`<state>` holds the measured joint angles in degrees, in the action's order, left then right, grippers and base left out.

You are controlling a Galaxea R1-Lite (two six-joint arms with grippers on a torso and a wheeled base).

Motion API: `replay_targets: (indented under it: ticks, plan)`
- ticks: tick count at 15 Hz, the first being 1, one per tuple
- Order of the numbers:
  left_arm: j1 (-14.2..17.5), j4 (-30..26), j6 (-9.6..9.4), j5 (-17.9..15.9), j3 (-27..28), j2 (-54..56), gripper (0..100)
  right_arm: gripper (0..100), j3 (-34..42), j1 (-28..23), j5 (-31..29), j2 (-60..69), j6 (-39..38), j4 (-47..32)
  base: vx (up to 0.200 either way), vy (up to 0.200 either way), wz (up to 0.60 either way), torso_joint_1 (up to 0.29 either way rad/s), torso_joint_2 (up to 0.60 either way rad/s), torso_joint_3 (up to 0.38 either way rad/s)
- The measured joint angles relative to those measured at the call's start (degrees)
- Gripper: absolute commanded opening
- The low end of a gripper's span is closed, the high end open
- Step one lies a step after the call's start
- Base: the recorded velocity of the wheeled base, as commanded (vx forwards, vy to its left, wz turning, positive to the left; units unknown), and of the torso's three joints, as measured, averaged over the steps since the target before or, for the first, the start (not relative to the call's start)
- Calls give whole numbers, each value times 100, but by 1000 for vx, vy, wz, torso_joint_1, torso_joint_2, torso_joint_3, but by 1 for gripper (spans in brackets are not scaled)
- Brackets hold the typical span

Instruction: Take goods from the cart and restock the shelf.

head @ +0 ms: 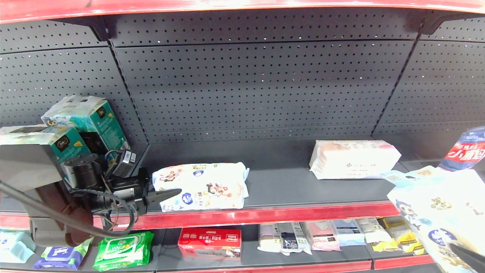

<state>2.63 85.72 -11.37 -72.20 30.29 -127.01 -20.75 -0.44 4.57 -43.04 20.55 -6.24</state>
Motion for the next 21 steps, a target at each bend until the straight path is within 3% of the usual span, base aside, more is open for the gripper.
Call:
replay_targets:
  ticks: [6,19,20,21]
  plan:
    - [-13,33,13,-2,236,-177,0,0,13,0,-1,-12,-2,0,0,0,0,0,0,0]
    - [-10,50,-15,-73,219,-234,0,0,46,0,-20,-20,7,-10,0,0,0,0,0,0]
    - [-10,101,-17,-74,223,-247,100,0,46,0,-20,-20,7,-10,0,0,0,0,0,0]
    - [-10,173,-15,-77,226,-271,100,0,46,0,-20,-20,9,-10,0,0,0,0,0,0]
